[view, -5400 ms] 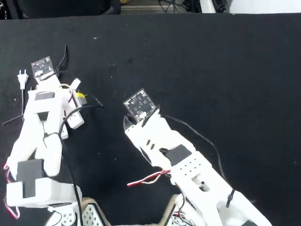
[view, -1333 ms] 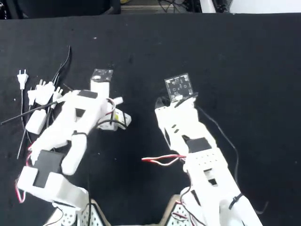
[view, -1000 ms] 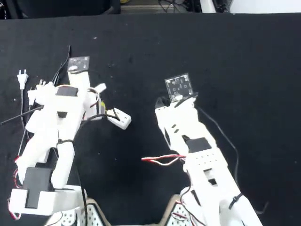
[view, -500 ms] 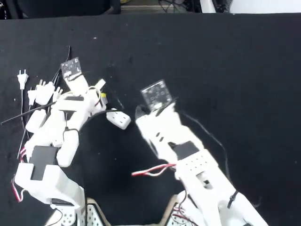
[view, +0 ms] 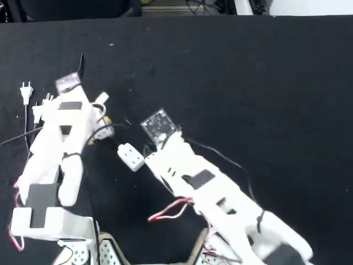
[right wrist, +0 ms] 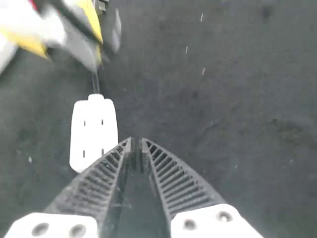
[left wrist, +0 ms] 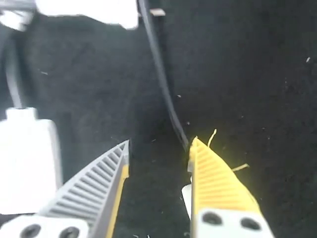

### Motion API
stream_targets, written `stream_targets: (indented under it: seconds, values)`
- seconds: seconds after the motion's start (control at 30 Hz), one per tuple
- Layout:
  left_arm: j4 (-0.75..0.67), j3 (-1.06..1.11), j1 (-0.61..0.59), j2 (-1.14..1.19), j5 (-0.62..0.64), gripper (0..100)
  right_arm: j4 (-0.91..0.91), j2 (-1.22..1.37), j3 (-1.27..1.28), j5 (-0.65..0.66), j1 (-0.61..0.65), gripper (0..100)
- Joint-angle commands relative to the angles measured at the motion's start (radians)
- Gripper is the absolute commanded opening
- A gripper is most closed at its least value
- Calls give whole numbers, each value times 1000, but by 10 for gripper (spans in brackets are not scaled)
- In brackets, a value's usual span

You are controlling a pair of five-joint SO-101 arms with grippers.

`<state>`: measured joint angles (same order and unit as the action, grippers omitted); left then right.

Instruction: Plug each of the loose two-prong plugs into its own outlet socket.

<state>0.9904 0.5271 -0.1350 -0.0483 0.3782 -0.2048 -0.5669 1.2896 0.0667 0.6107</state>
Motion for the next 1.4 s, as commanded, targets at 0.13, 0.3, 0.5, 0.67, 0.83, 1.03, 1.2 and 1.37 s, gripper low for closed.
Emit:
stream_targets:
  seconds: [0.13,0.3,0.5,0.67,0.83,1.03,1.2,1.37]
  values:
    - [11,-31,-196,-173,8,199,-187,185,-268,-8,80,105]
    - [-6,-13,-329,-183,11,199,-207,219,-309,-8,187,259]
    - [-77,41,-378,-190,11,199,-94,334,-329,-8,210,264]
    - [-74,44,-375,-190,11,199,-129,473,-443,-8,209,262]
    - [-74,44,-380,-190,11,199,-284,515,-541,3,164,187]
    - [-72,44,-380,-186,11,199,-321,516,-578,100,11,38]
    - [-72,44,-380,-186,11,199,-324,516,-572,462,-52,11]
    - [-75,44,-377,-186,11,199,-457,516,-573,888,-138,11]
